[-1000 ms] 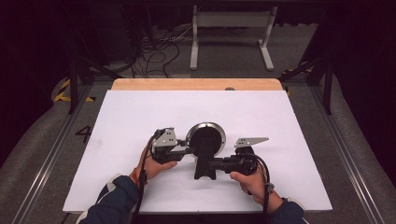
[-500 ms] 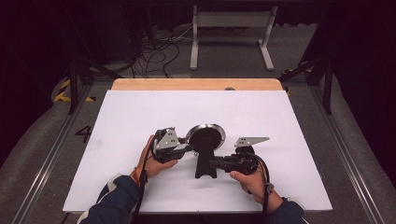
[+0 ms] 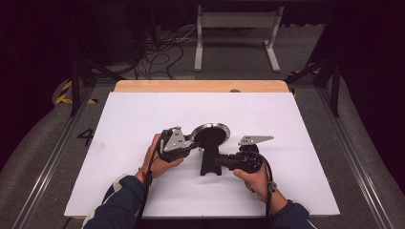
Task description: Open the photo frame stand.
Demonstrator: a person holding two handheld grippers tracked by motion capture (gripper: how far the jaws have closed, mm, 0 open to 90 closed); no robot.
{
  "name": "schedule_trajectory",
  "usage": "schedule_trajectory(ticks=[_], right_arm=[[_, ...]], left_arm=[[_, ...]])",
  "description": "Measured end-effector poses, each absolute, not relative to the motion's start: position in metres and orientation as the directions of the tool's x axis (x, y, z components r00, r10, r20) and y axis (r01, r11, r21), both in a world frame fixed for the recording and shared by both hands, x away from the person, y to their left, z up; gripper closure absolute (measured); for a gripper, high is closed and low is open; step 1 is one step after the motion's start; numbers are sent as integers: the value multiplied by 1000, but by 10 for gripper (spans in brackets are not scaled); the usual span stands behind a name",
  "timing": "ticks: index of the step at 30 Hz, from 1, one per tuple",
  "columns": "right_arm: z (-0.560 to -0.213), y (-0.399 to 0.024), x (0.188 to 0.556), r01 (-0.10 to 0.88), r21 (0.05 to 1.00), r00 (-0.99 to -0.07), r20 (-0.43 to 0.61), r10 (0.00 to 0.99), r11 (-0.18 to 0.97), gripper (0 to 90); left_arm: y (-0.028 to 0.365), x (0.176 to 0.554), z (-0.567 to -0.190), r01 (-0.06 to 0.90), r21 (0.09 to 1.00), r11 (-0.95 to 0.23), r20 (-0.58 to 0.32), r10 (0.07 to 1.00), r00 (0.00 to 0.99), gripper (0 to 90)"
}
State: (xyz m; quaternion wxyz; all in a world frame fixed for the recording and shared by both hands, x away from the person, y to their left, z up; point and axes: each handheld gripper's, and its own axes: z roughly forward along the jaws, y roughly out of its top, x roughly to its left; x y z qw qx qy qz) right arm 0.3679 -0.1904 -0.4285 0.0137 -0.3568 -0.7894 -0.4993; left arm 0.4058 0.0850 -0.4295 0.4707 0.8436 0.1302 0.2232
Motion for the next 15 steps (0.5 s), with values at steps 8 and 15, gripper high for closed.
schedule_trajectory(ticks=[8, 15], right_arm=[[-428, -188, 374, 567, 782, -738, 343, 581, 258, 753], [-426, -186, 380, 557, 788, -737, 322, 595, 263, 747]], left_arm=[[84, 413, -431, 18, 860, -510, 247, 448, 859, 695], [83, 417, -433, 15, 863, -506, 262, 472, 842, 681]])
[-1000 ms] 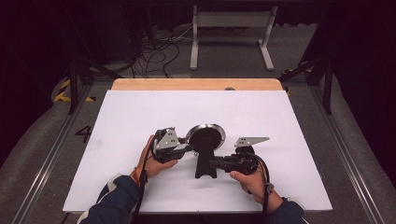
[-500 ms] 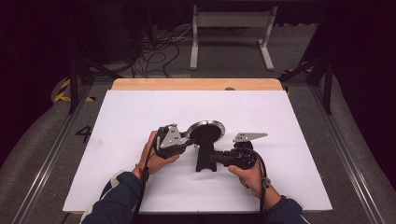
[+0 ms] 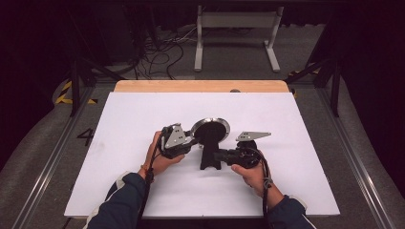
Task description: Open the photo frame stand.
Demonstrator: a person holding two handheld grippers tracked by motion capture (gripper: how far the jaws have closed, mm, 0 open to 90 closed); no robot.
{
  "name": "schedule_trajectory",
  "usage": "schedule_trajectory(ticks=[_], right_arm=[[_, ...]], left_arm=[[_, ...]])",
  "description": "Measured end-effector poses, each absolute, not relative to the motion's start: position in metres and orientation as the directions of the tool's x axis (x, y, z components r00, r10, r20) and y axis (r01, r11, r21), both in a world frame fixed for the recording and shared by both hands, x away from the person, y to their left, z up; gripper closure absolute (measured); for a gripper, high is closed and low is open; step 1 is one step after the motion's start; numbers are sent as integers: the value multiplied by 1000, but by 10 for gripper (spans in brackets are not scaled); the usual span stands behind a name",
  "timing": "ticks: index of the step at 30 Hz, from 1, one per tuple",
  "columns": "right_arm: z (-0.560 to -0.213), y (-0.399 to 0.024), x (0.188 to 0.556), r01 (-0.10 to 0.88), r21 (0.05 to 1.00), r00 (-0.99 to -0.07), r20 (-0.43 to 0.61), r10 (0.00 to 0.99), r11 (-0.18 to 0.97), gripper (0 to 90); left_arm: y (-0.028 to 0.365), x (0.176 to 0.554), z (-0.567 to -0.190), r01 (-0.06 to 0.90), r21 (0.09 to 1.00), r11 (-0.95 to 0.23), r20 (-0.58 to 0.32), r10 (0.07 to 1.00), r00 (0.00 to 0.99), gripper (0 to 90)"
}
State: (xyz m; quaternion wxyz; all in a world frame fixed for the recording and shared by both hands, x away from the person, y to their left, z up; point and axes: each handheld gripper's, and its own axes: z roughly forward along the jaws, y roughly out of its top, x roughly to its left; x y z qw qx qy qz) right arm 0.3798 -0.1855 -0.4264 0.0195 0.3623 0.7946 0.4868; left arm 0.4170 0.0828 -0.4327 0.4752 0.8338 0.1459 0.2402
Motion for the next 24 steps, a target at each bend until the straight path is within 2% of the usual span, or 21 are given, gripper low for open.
schedule_trajectory(ticks=[24], right_arm=[[-436, -183, 369, 529, 783, -759, 264, 596, 327, 778]], left_arm=[[83, 409, -437, 35, 865, -501, 238, 470, 850, 690]])
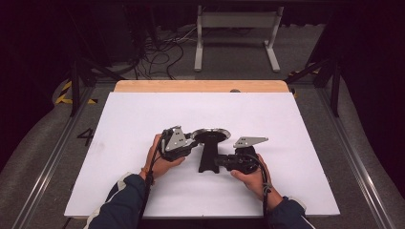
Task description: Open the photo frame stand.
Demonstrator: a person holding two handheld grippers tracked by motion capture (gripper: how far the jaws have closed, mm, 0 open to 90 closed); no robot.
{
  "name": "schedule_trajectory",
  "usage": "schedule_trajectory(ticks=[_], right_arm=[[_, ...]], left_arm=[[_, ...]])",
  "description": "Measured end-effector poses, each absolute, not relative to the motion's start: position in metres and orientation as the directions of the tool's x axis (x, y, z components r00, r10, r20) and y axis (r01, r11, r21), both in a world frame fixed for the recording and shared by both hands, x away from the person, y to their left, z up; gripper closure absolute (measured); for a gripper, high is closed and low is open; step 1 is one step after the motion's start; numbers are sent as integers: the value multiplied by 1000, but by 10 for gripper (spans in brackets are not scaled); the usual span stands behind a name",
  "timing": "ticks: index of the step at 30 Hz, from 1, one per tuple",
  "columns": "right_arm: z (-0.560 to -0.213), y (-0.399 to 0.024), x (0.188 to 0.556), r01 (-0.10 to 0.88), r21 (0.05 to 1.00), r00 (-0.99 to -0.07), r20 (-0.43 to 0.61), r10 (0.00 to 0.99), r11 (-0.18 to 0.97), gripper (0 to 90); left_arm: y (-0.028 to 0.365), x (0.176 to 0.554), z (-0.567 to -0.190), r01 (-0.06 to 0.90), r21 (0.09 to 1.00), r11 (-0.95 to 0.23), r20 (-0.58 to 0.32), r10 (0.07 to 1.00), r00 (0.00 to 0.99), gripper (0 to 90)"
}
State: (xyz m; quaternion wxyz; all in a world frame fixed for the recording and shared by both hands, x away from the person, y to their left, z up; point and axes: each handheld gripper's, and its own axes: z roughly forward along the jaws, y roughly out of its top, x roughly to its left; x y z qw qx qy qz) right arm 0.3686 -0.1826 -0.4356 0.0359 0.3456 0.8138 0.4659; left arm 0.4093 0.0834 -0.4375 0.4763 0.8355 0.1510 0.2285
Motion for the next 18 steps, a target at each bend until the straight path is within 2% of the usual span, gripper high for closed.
schedule_trajectory(ticks=[18], right_arm=[[-440, -180, 365, 514, 777, -771, 234, 593, 362, 777]], left_arm=[[84, 408, -440, 58, 863, -501, 219, 477, 851, 684]])
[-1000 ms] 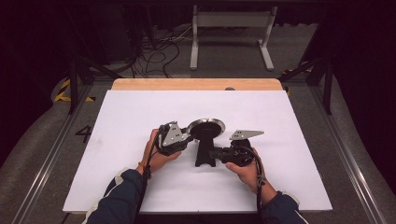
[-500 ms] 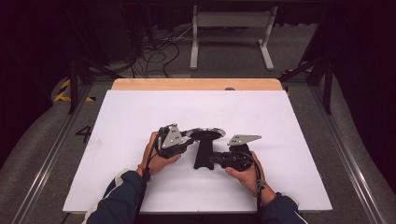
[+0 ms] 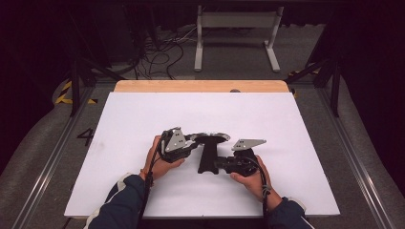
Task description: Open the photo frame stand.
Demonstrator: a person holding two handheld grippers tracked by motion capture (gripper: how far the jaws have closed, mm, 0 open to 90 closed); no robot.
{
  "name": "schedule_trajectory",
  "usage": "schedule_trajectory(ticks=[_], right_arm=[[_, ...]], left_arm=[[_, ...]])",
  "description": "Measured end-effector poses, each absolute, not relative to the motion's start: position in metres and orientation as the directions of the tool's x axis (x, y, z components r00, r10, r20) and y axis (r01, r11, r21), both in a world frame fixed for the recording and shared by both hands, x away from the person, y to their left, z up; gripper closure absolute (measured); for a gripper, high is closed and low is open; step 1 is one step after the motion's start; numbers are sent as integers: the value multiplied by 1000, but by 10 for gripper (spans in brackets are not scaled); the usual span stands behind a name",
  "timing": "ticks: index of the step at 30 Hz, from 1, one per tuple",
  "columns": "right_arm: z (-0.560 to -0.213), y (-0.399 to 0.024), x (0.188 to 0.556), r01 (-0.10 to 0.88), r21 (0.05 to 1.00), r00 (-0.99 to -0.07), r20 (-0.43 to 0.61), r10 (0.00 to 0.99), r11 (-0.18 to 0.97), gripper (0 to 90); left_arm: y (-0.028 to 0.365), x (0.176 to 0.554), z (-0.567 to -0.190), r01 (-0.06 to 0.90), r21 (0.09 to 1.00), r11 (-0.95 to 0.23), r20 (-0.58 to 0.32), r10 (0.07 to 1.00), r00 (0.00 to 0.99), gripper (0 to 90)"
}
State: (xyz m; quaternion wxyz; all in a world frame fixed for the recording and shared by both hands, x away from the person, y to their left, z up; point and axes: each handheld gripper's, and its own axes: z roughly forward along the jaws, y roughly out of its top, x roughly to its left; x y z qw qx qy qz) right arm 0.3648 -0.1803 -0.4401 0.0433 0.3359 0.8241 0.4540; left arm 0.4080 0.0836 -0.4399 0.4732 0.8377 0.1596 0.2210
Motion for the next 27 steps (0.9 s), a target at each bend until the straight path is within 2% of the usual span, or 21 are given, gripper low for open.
schedule_trajectory(ticks=[4, 5, 14, 22, 27], right_arm=[[-440, -180, 364, 512, 777, -770, 227, 597, 366, 772], [-439, -181, 363, 510, 779, -769, 223, 599, 365, 746], [-436, -185, 361, 496, 786, -767, 197, 610, 370, 720], [-431, -184, 355, 446, 801, -782, 132, 609, 399, 714], [-428, -187, 351, 415, 811, -784, 88, 614, 413, 702]], left_arm=[[84, 409, -442, 78, 857, -509, 211, 486, 848, 682], [84, 409, -442, 79, 859, -505, 209, 488, 848, 673], [87, 406, -439, 75, 853, -517, 205, 464, 862, 604], [98, 399, -435, 58, 829, -556, 232, 436, 870, 553], [107, 396, -433, 66, 834, -548, 215, 433, 875, 519]])
